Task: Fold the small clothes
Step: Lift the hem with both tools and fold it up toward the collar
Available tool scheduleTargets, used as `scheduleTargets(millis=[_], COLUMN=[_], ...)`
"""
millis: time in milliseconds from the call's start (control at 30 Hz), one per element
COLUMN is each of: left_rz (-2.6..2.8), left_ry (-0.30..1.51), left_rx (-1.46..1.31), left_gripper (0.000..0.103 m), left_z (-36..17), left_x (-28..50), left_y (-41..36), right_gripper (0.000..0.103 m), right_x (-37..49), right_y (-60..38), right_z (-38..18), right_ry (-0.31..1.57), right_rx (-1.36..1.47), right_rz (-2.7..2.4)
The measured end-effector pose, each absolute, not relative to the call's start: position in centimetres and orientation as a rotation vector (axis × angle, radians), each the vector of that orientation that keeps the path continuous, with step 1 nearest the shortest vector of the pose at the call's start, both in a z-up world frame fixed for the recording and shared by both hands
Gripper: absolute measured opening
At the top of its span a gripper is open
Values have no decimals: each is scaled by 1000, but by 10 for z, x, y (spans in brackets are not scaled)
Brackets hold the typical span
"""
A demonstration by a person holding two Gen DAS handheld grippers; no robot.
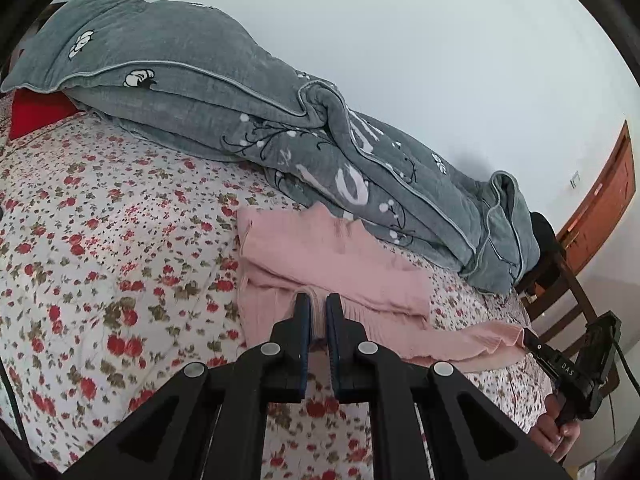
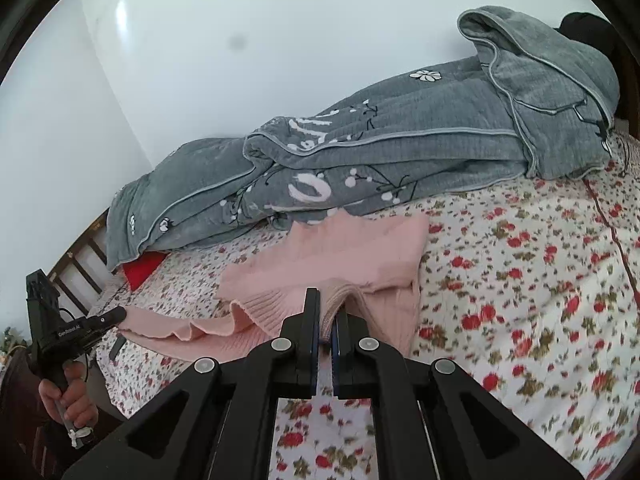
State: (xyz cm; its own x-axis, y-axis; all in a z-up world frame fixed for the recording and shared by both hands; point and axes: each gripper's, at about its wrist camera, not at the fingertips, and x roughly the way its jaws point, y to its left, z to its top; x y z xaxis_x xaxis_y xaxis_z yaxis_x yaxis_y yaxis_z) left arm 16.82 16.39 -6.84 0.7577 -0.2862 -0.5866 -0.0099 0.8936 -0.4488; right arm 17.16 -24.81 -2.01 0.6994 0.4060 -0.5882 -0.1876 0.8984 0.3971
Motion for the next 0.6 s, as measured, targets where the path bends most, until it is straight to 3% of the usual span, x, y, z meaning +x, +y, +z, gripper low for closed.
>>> scheduleTargets(millis=[600], left_rz=[-161], left_ry=[706], left_rx=[-464], left_gripper=[9], left_z=[-65], left_x=[203], left_y=[167], right_gripper=[4], right_x=[209], right_y=[-242], right_z=[-13], right_ry=[724], right_rx=[333], right_rz=[333])
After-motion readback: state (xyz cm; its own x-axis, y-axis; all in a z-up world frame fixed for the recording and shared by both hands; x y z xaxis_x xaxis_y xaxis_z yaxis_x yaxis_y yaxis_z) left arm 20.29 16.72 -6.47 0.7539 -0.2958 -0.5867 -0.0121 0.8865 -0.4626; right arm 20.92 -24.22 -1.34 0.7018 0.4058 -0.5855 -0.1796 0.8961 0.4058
